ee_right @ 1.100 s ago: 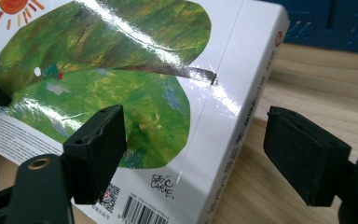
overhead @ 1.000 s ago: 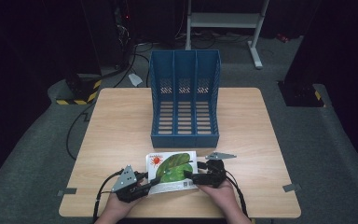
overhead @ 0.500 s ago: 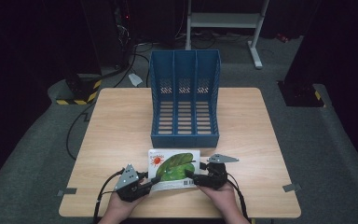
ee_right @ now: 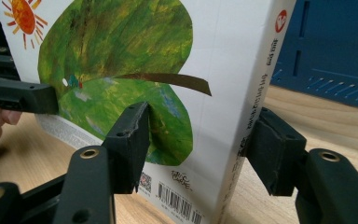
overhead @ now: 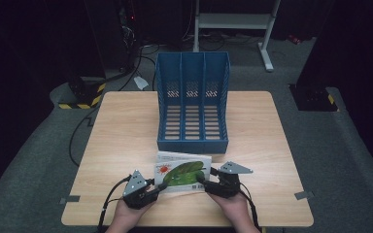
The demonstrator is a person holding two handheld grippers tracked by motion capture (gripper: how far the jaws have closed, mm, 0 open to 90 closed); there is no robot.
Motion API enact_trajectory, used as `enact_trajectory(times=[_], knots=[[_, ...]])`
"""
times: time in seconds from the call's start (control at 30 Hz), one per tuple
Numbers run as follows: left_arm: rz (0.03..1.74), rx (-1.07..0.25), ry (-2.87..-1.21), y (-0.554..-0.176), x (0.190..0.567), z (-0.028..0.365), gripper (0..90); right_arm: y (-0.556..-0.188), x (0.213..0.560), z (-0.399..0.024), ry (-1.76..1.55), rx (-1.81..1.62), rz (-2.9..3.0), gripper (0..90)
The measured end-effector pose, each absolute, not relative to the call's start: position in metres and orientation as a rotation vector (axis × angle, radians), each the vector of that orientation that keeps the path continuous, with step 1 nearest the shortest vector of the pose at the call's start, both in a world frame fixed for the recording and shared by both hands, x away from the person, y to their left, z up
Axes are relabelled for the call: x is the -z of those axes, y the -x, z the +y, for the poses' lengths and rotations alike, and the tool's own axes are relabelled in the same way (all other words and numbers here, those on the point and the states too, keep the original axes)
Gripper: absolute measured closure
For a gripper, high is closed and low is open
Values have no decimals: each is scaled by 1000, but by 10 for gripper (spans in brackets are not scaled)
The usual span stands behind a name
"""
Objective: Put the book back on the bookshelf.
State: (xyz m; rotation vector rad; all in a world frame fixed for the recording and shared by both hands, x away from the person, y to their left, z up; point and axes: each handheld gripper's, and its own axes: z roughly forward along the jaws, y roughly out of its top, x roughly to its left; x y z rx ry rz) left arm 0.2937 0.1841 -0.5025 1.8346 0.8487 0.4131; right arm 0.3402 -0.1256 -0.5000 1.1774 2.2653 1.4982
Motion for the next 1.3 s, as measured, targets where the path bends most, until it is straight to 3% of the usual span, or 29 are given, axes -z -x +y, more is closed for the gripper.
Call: enact_trajectory(times=[1.3], knots=[[841,-464,-1947,-304,517,176,621,-322,495,-132,-1043,-1448,2206,460]])
